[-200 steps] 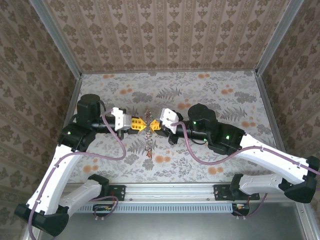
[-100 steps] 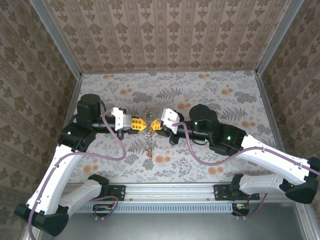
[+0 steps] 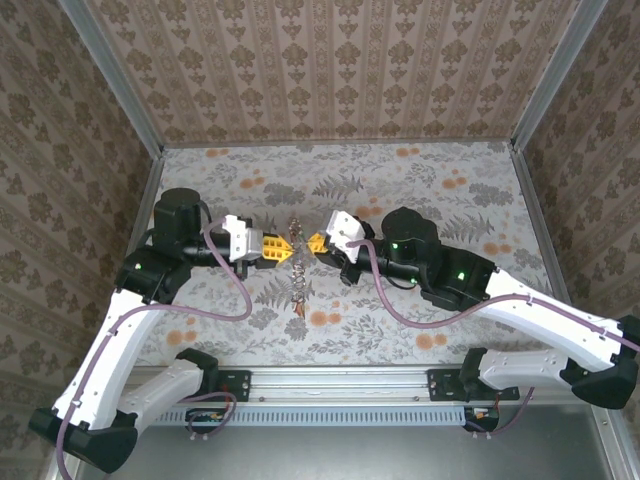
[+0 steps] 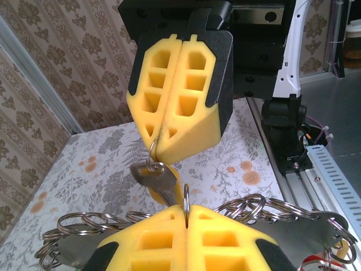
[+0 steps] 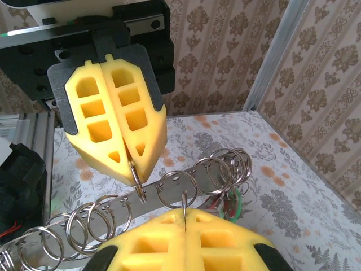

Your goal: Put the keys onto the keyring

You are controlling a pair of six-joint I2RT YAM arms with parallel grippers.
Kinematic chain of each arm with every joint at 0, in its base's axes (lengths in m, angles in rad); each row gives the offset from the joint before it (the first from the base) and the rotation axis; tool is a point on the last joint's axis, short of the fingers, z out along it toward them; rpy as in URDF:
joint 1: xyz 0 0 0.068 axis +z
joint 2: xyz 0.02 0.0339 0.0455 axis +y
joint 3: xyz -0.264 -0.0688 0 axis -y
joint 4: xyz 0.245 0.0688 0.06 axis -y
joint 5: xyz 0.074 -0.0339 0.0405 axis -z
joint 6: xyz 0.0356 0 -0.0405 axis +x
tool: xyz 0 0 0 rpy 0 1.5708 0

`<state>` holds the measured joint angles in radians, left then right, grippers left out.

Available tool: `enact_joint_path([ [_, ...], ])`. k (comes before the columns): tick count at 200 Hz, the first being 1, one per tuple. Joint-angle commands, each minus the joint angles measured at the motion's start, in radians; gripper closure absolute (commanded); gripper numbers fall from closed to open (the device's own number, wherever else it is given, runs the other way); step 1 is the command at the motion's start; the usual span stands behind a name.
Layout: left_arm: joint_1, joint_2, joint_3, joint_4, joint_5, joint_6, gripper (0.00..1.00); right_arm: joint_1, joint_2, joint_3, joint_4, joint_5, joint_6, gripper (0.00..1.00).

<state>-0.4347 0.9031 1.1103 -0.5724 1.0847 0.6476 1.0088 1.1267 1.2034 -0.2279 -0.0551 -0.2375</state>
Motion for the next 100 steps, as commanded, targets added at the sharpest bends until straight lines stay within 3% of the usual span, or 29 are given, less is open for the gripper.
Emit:
enact_joint_path([
  [1,0.006,-0.013,0.0,0.011,0.032,-0.011,1.0,-0.001,-0.011,0.018,-0.019,0.026,0.012,1.0],
  [100,-0.001,0.01,0.041,-0.033,0.024,0.008,1.0,0.001,-0.028,0.012,-0.086,-0.137,-0.022,1.0],
])
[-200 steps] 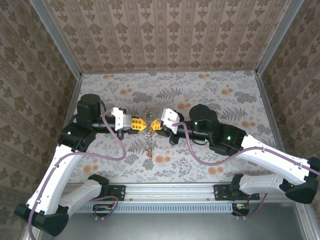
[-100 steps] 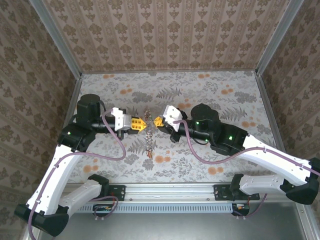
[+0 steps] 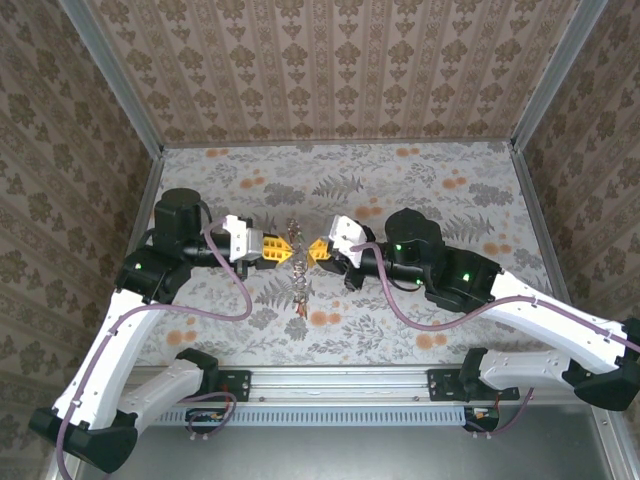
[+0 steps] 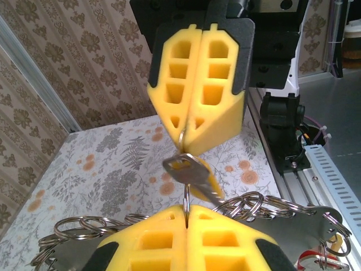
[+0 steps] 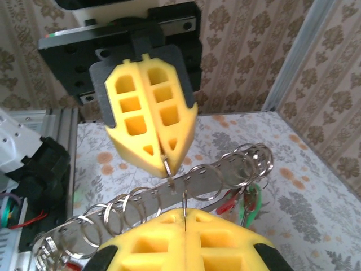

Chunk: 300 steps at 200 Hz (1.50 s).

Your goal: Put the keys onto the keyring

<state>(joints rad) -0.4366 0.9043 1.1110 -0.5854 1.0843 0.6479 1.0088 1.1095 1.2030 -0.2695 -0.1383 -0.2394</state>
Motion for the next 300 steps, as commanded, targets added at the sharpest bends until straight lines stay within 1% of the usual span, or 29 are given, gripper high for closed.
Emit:
enact_joint_path([
  [1,0.001,0.01,0.041,-0.02,0.026,0.008,1.0,0.001,-0.011,0.012,-0.045,-0.053,-0.021,1.0],
  [29,-0.003,0.039,0.066,-0.067,0.051,0.023,1.0,0.001,0.001,0.012,-0.053,-0.006,-0.042,1.0],
  [52,-0.002,0.075,0.096,-0.124,0.082,0.049,1.0,0.001,-0.013,-0.02,-0.012,0.005,-0.045,1.0],
  [83,0.007,0.143,0.13,-0.197,0.163,0.092,1.0,-0.001,-0.035,-0.077,0.025,0.01,-0.058,1.0],
  [97,0.014,0.165,0.134,-0.205,0.207,0.099,1.0,-0.008,-0.045,-0.099,0.04,0.019,-0.056,1.0],
  [130,0.018,0.202,0.138,-0.211,0.24,0.113,1.0,-0.027,-0.066,-0.129,0.084,0.005,-0.013,1.0],
  [151,0.019,0.203,0.13,-0.219,0.277,0.121,1.0,-0.033,-0.073,-0.133,0.094,0.022,0.005,1.0],
  [163,0.022,0.207,0.134,-0.249,0.319,0.143,1.0,-0.033,-0.083,-0.142,0.121,0.024,0.03,1.0],
  [178,0.028,0.224,0.154,-0.34,0.389,0.21,1.0,-0.032,-0.088,-0.139,0.142,0.009,0.063,1.0],
  [194,0.029,0.232,0.174,-0.396,0.414,0.26,1.0,-0.027,-0.092,-0.119,0.132,0.002,0.082,1.0],
  [212,0.03,0.219,0.172,-0.39,0.412,0.255,1.0,-0.014,-0.102,-0.109,0.121,0.002,0.097,1.0],
  [228,0.03,0.202,0.16,-0.343,0.413,0.217,1.0,0.004,-0.105,-0.099,0.101,0.009,0.097,1.0],
  [241,0.032,0.18,0.136,-0.275,0.41,0.17,1.0,0.018,-0.105,-0.09,0.088,0.019,0.097,1.0],
  [254,0.034,0.158,0.102,-0.182,0.405,0.091,1.0,0.033,-0.108,-0.083,0.08,0.036,0.092,1.0],
  [266,0.038,0.142,0.085,-0.131,0.405,0.058,1.0,0.044,-0.106,-0.077,0.08,0.04,0.091,1.0],
  [300,0.045,0.14,0.079,-0.12,0.407,0.049,1.0,0.061,-0.092,-0.064,0.085,0.037,0.089,1.0],
])
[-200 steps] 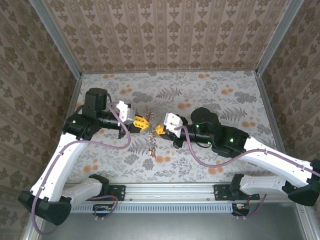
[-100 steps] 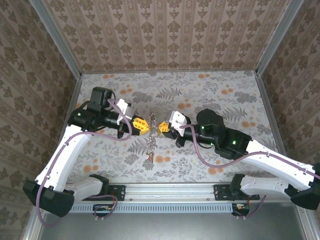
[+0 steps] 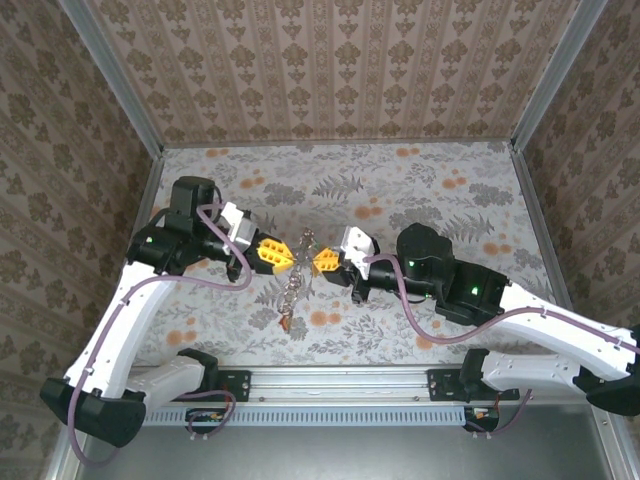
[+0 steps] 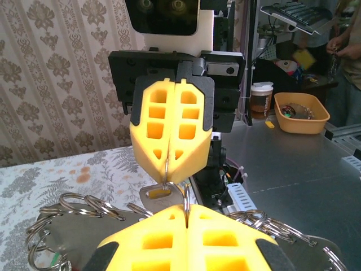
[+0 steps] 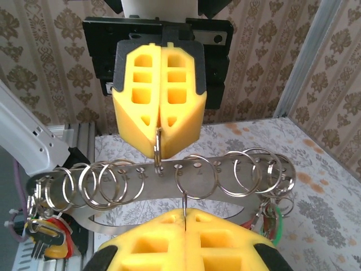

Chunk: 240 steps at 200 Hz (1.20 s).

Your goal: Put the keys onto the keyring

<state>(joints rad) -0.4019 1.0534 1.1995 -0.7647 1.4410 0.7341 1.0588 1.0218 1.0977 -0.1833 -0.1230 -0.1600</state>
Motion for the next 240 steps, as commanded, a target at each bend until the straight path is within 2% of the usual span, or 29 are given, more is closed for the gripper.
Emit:
enact_joint_path([
  [1,0.011,-0.009,-0.01,0.059,0.05,-0.037,1.0,0.011,-0.004,0.042,-0.001,0.021,0.009,1.0],
  [157,0.02,-0.011,-0.01,0.068,0.044,-0.047,1.0,0.017,0.049,0.057,0.077,-0.013,0.0,1.0],
  [240,0.023,-0.013,-0.012,0.076,0.042,-0.053,1.0,0.022,0.045,0.065,0.051,-0.019,-0.006,1.0],
])
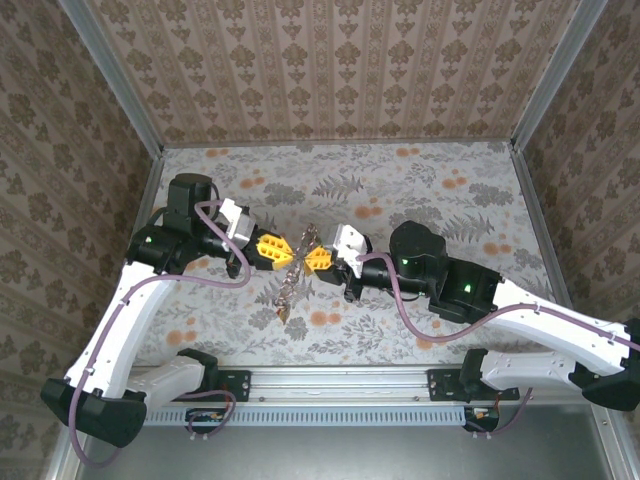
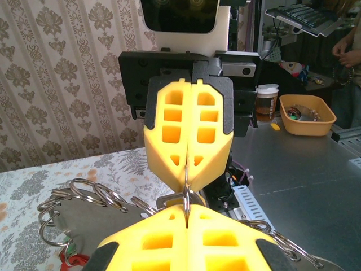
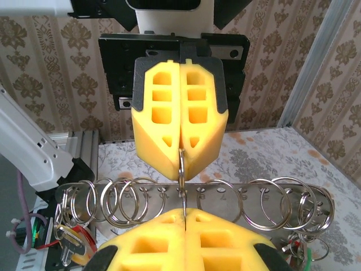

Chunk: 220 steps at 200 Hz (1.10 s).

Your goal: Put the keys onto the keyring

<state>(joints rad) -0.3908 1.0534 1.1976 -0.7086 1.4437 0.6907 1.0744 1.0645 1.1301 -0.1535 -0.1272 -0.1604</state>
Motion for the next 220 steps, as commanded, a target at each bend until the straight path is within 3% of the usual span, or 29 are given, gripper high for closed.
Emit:
enact_joint_path([
  [1,0.011,-0.013,-0.01,0.02,0.039,-0.01,1.0,0.007,0.003,0.032,0.022,-0.015,-0.006,1.0],
  [220,0.011,-0.025,-0.013,0.027,0.045,-0.015,1.0,0.007,0.032,0.043,0.062,-0.02,-0.022,1.0],
])
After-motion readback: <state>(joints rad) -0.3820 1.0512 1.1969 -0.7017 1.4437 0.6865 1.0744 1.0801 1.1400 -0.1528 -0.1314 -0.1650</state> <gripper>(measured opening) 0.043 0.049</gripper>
